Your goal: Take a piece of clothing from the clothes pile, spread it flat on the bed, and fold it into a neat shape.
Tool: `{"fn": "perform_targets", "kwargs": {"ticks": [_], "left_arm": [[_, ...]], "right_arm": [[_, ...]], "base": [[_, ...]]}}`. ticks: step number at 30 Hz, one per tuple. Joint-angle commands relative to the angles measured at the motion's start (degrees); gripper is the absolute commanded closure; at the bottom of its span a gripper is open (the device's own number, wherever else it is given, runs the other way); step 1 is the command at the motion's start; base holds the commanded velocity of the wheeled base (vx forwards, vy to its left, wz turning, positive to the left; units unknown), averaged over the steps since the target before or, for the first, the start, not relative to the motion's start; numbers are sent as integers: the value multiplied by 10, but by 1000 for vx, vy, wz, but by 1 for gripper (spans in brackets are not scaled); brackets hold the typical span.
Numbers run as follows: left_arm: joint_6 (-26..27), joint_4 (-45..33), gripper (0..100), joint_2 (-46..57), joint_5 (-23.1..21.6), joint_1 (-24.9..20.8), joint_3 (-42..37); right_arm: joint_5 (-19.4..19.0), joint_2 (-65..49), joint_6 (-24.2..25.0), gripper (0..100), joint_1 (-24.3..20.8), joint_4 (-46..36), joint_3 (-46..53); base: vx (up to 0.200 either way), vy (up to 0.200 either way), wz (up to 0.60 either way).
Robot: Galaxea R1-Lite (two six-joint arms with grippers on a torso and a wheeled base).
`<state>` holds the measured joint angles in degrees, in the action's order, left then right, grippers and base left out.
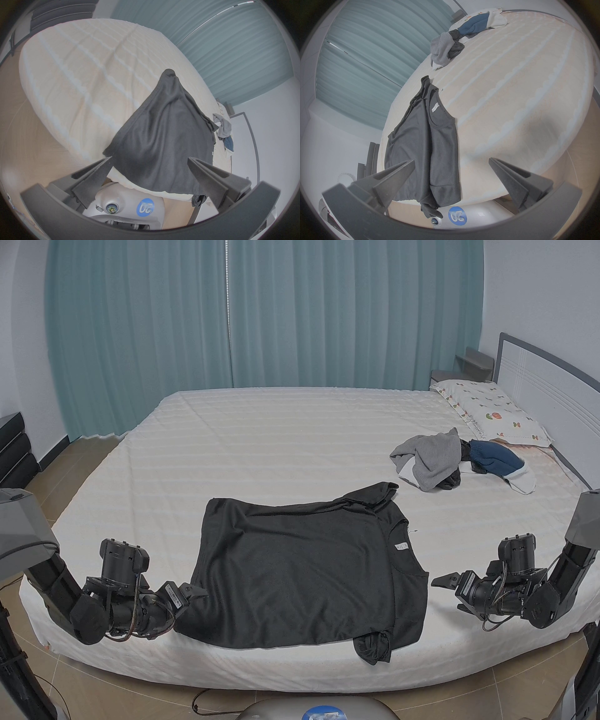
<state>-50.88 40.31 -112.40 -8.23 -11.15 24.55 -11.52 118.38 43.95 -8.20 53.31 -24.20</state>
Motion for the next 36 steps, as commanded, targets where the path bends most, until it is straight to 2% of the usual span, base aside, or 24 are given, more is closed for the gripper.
{"fn": "perform_targets", "kwargs": {"ticks": [1,8,30,31,36], "left_arm": [[1,0,0,-10,4,7,-15],[1,6,0,-41,22,7,-12],[3,67,0,-100,26,-1,-6],[3,67,100,-100,26,-1,-6],[3,69,100,-100,27,3,-6]], "right_arm": [[-1,0,1,0,-3,1,4],[0,3,1,0,-7,1,4],[-5,7,1,0,-16,1,1],[-5,7,1,0,-16,1,1],[-17,10,1,0,-22,1,-2]], "base": [[0,0,0],[0,0,0],[0,0,0],[0,0,0],[0,0,0]]}}
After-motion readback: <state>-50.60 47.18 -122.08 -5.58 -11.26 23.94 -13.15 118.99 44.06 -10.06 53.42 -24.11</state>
